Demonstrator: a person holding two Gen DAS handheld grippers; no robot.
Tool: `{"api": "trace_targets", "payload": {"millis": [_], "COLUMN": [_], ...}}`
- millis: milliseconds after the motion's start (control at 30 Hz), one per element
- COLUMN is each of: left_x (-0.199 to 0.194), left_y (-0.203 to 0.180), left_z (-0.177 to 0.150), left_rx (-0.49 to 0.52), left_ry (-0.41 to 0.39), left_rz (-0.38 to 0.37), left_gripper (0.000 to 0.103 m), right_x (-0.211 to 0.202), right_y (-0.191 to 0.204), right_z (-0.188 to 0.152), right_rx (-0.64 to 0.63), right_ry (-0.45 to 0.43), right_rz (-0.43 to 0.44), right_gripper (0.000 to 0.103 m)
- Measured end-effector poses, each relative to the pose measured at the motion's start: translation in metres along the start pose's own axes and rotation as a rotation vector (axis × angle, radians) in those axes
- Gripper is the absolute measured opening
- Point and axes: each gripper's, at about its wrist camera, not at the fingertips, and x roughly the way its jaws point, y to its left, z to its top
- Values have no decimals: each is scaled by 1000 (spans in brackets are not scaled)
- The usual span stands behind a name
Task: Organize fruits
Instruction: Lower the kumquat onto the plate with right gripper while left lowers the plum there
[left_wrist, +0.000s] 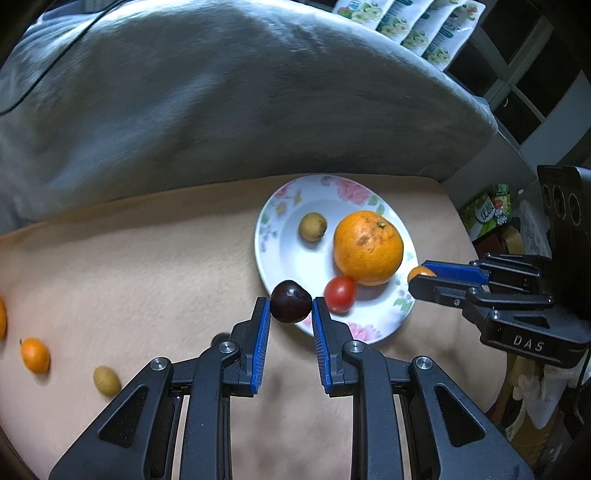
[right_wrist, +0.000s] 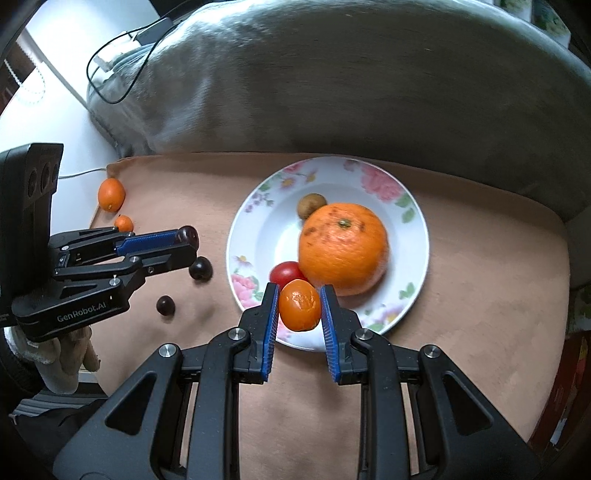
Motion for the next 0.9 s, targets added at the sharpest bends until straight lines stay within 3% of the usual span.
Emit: {"api": "trace_targets", "payload": {"millis": [900], "left_x": [13], "left_y": [-23], "left_z": [34], "left_rx": [49], "left_ry": [-10], "left_rz": [-7], "left_gripper": [22], "right_x": [7], "right_y": [-11], "right_z": [-2], "right_rx": [53], "right_ry": [11], "right_rz": [30], "right_gripper": [24]}}
